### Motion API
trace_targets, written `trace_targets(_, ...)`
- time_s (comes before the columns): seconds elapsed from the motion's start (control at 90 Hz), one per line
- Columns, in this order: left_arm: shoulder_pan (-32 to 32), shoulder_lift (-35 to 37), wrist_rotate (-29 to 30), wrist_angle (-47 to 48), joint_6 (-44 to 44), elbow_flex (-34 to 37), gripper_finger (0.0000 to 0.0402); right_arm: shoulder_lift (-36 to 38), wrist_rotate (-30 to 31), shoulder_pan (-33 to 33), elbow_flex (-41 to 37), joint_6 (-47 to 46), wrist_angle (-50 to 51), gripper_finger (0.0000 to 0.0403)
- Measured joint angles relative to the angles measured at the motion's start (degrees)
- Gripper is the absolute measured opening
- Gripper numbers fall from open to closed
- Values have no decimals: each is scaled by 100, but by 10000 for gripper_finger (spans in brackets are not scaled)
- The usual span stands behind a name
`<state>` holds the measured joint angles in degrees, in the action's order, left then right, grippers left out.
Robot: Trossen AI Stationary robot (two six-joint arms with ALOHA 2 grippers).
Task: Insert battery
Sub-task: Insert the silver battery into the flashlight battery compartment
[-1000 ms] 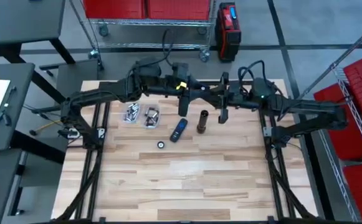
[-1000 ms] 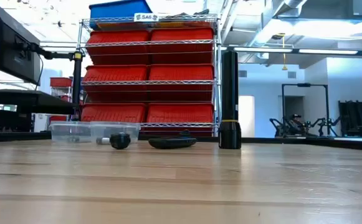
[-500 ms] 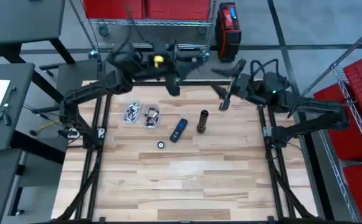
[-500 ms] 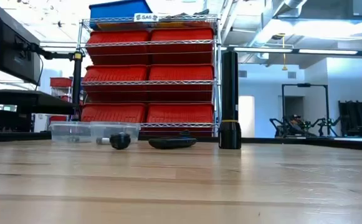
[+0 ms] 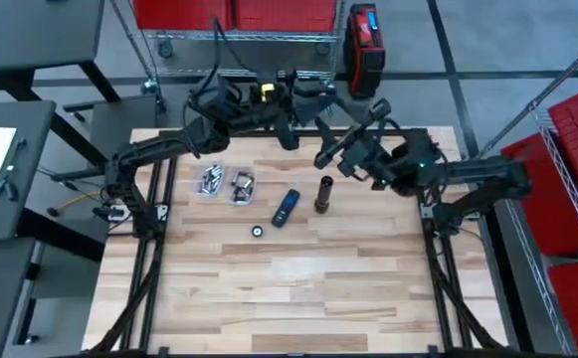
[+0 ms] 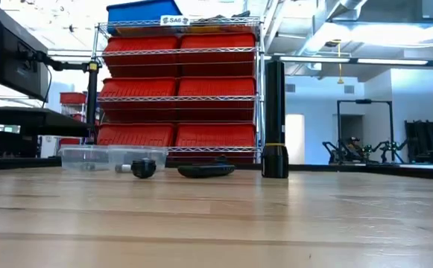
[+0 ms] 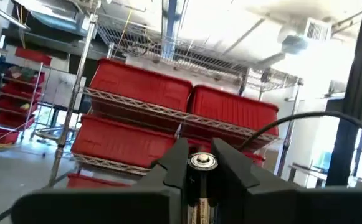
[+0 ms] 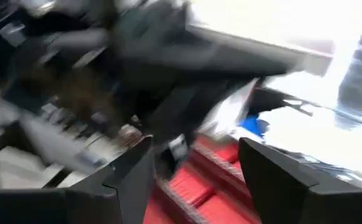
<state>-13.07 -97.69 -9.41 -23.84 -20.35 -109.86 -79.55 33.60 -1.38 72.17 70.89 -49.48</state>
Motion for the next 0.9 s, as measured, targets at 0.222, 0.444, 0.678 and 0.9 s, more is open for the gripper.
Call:
trace_targets(0.222,-56,58,-46,96,-51,-10,28,-5,-7,-43,8,572,-210,192)
trace_targets(0.444,-54,65,-68,211,-100,-12,28,-24,-177,-47,8,816,-167,189)
trace_targets(0.678,-56,57,-51,469,-192,-7,28,-31,-301,-51,26,1082,-203,189)
trace_targets(0.9,-54,57,-23,440,-292,-12,28,-39,-348,-8,124,1110,-166,165)
